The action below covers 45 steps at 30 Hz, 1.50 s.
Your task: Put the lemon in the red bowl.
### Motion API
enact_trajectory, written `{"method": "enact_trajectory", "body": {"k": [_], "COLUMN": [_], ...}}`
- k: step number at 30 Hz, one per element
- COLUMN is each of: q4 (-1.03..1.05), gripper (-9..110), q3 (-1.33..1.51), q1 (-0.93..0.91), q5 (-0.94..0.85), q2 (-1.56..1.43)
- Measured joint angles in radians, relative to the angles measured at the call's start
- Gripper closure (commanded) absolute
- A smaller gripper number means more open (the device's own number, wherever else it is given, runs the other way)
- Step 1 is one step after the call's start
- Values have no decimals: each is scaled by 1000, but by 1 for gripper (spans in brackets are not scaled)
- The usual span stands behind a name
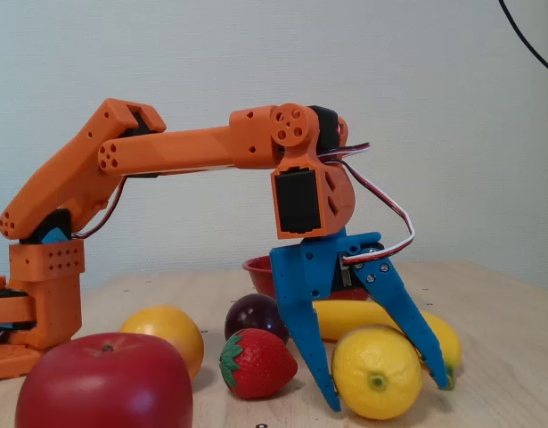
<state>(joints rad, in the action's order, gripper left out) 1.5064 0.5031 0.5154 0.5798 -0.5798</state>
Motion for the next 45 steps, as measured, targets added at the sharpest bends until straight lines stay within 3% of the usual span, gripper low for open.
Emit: {"method": "enact_trajectory", "body": {"k": [11,26,45], "q4": [117,152,224], "gripper": [101,101,101], "q3": [20,373,471], "q1": [0,-21,-552], "q5": [2,-103,-575], "q2": [-32,-514,-930]}}
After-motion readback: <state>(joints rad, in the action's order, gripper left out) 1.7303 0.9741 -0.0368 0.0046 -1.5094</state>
